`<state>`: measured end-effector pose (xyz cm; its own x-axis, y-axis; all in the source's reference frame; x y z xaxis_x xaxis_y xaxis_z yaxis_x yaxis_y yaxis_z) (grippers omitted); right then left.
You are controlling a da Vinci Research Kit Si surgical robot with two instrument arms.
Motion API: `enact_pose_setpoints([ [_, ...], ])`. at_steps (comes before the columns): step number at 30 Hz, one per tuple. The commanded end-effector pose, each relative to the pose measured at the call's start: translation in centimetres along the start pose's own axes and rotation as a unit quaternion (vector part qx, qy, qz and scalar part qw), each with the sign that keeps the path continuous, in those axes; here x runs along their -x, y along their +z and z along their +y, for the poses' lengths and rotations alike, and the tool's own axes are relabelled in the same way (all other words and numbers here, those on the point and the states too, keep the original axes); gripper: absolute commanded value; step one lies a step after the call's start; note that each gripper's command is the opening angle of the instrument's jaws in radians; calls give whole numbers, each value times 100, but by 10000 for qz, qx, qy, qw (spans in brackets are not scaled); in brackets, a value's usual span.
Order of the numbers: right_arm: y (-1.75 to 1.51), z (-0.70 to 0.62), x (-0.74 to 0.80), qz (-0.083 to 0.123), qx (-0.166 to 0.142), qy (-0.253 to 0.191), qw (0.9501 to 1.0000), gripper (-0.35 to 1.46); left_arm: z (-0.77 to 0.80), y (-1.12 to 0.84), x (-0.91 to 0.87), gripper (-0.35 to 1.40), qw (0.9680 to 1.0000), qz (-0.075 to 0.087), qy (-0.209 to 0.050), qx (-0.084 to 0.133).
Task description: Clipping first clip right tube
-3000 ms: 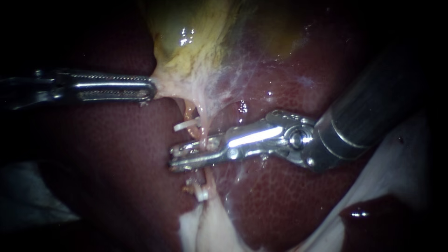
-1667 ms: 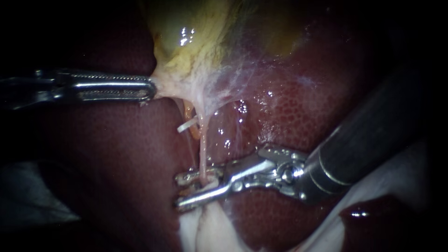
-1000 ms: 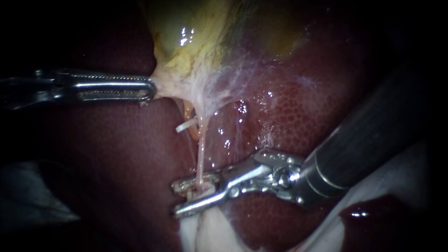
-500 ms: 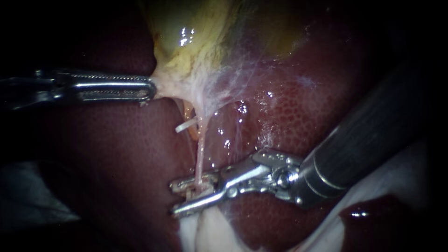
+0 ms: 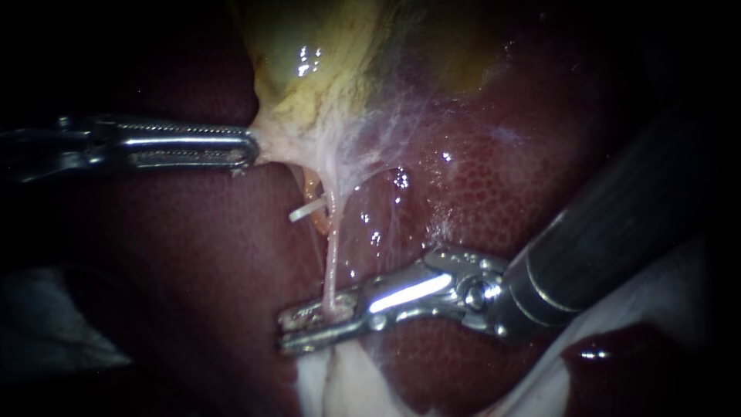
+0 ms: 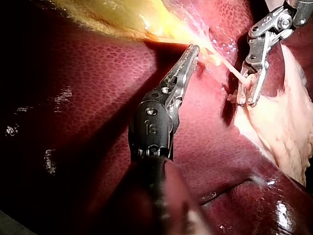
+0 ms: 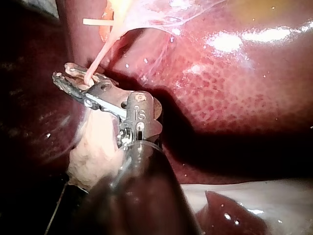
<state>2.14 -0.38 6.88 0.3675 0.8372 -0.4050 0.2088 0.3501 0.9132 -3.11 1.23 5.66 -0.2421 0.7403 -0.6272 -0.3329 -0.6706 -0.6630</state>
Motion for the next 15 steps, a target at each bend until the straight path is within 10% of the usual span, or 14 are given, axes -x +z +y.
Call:
enact_pose_setpoints([
  [1, 0, 0, -1, 1, -4, 77, 10000, -20, 0, 0, 0, -35, 10000, -1, 0, -2],
  [15, -3, 1, 4, -13, -11, 154, 9999, -35, 0, 0, 0, -35, 10000, 0, 0, -2],
])
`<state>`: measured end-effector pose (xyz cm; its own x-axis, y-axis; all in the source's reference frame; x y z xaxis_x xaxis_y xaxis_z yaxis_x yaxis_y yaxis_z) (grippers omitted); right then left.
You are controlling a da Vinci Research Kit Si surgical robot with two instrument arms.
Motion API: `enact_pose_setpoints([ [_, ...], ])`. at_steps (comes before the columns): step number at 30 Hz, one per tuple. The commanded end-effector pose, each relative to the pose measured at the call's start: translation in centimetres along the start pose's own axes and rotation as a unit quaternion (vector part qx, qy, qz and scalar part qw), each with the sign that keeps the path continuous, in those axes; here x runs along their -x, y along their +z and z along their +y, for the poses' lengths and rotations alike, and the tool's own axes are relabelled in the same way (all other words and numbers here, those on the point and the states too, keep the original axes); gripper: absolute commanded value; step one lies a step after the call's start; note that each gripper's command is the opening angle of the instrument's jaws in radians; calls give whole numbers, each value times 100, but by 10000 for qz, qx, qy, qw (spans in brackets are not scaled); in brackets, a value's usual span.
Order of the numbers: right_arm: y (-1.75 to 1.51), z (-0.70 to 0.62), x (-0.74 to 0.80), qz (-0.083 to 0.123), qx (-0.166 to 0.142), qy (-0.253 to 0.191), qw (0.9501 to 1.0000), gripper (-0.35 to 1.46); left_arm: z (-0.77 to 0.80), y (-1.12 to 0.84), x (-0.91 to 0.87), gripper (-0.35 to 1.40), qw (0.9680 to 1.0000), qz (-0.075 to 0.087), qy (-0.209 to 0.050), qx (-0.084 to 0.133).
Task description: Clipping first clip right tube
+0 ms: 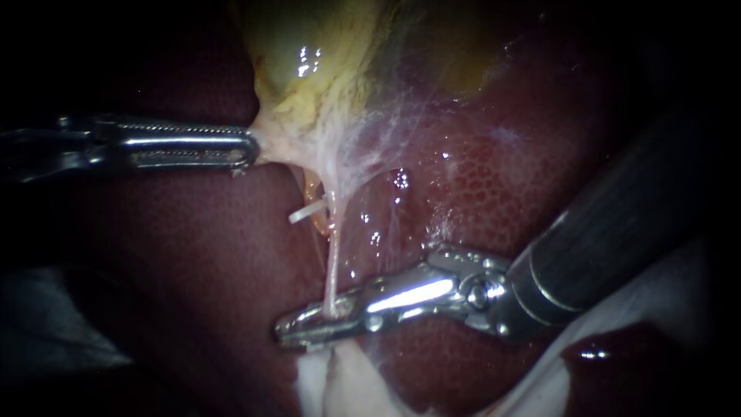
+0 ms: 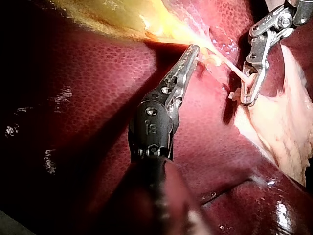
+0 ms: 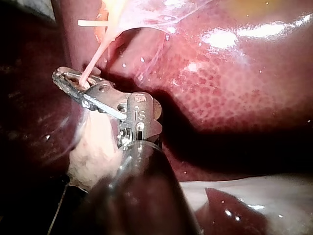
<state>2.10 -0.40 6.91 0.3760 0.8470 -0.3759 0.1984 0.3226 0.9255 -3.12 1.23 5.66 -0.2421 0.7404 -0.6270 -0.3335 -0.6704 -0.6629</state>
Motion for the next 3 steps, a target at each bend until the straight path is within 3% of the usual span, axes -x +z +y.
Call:
enact_pose_setpoints([
  [1, 0, 0, 0, -3, -4, -5, 10000, -35, 0, 0, 0, -35, 10000, 0, 1, 1],
  [3, 0, 0, 0, -3, -4, -5, 10000, -35, 0, 0, 0, -35, 10000, 0, 1, 1],
])
